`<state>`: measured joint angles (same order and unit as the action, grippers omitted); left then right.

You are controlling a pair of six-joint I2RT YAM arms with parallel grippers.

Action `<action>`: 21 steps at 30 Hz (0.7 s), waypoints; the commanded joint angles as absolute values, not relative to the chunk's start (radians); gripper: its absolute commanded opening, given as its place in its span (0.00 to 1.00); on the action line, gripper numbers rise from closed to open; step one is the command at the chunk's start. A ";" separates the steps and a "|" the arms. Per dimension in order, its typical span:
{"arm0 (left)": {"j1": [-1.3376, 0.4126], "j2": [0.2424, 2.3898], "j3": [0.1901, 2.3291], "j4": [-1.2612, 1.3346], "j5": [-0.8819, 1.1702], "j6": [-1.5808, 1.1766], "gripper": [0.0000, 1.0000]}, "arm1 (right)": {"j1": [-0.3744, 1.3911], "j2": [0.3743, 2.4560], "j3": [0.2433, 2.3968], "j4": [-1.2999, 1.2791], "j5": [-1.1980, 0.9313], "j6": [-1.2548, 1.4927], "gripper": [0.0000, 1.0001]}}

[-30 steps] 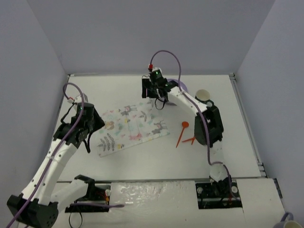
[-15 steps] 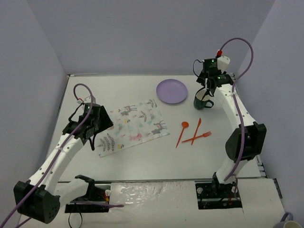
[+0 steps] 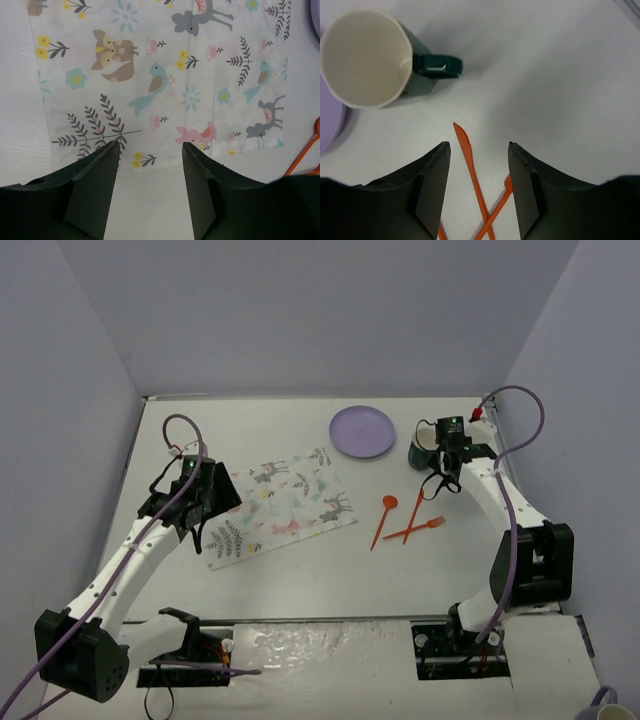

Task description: Set the dinner table for one person

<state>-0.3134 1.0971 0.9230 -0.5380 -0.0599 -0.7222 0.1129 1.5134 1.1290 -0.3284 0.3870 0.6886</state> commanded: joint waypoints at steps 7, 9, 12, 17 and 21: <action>-0.318 1.102 0.942 -0.458 -0.049 -0.707 0.50 | -0.018 1.533 1.074 -0.125 0.255 0.740 0.39; -0.318 1.104 0.944 -0.463 -0.051 -0.704 0.50 | -0.069 1.548 1.036 -0.081 0.168 0.750 0.38; -0.318 1.106 0.945 -0.474 -0.056 -0.699 0.50 | -0.103 1.580 1.024 -0.060 0.122 0.761 0.38; -0.318 1.111 0.941 -0.466 -0.064 -0.699 0.50 | -0.126 1.616 1.008 -0.013 0.050 0.776 0.38; -0.318 1.131 0.942 -0.462 -0.063 -0.699 0.50 | -0.174 1.628 0.946 0.090 -0.087 0.831 0.37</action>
<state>-0.3134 1.1158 0.9192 -0.5167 -0.0498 -0.7132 -0.1340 1.6329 0.9803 -0.0463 0.0538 0.7641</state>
